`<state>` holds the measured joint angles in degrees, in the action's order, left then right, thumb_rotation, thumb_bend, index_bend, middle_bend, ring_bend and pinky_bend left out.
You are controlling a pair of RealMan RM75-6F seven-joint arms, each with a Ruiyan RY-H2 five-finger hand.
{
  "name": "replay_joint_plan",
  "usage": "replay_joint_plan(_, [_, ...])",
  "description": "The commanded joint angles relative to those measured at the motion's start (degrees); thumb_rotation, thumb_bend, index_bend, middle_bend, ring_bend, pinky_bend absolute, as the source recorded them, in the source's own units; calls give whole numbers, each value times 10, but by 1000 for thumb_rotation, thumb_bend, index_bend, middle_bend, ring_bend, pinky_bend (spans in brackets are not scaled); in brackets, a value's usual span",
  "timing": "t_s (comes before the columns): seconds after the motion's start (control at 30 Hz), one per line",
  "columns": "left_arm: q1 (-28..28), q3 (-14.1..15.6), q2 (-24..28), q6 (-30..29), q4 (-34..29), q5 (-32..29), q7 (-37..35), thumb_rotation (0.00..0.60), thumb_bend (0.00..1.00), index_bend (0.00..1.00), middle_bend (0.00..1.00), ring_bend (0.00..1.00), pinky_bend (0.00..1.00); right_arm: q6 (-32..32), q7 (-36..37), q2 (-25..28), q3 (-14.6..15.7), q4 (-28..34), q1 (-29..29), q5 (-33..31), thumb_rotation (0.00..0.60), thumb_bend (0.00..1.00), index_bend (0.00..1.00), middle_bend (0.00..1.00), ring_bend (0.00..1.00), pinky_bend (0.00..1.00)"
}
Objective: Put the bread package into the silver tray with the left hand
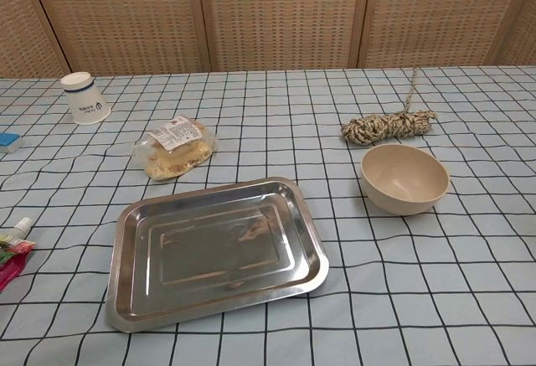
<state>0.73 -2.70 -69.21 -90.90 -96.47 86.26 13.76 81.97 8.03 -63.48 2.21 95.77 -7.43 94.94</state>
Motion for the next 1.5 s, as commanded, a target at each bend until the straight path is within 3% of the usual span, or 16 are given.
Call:
replay_joint_plan(0.03, [0, 0, 0, 0, -1, 0, 1, 600, 0, 0, 0, 0, 0, 1, 0, 0, 1, 0, 0, 2, 600, 44, 20, 0, 0, 0])
replay_joint_plan(0.33, [5, -1, -3, 7, -1, -2, 6, 600, 0, 0, 0, 0, 0, 0, 9, 3, -1, 0, 0, -1, 600, 44, 20, 0, 0, 0])
replay_joint_plan(0.5, [31, -21, -7, 41, -14, -24, 34, 600, 0, 0, 0, 0, 0, 0, 17, 5, -4, 0, -2, -5, 600, 44, 20, 0, 0, 0])
replay_joint_plan(0.8, [184, -97, 10, 243, -58, -144, 165, 600, 0, 0, 0, 0, 0, -18, 47, 8, -19, -11, -11, -35, 600, 43, 20, 0, 0, 0])
replay_joint_plan(1.03, [317, -130, -18, 390, 6, -258, 225, 600, 0, 0, 0, 0, 0, -40, 66, 6, -28, -25, -20, -62, 600, 44, 20, 0, 0, 0])
replay_joint_plan(1.37, [423, -121, -81, 458, 99, -340, 288, 600, 0, 0, 0, 0, 0, -65, 80, 0, -38, -46, -28, -90, 600, 44, 20, 0, 0, 0])
replay_joint_plan(1.5, [491, -109, -135, 515, 181, -400, 311, 600, 0, 0, 0, 0, 0, -74, 92, -1, -46, -60, -30, -109, 600, 44, 20, 0, 0, 0])
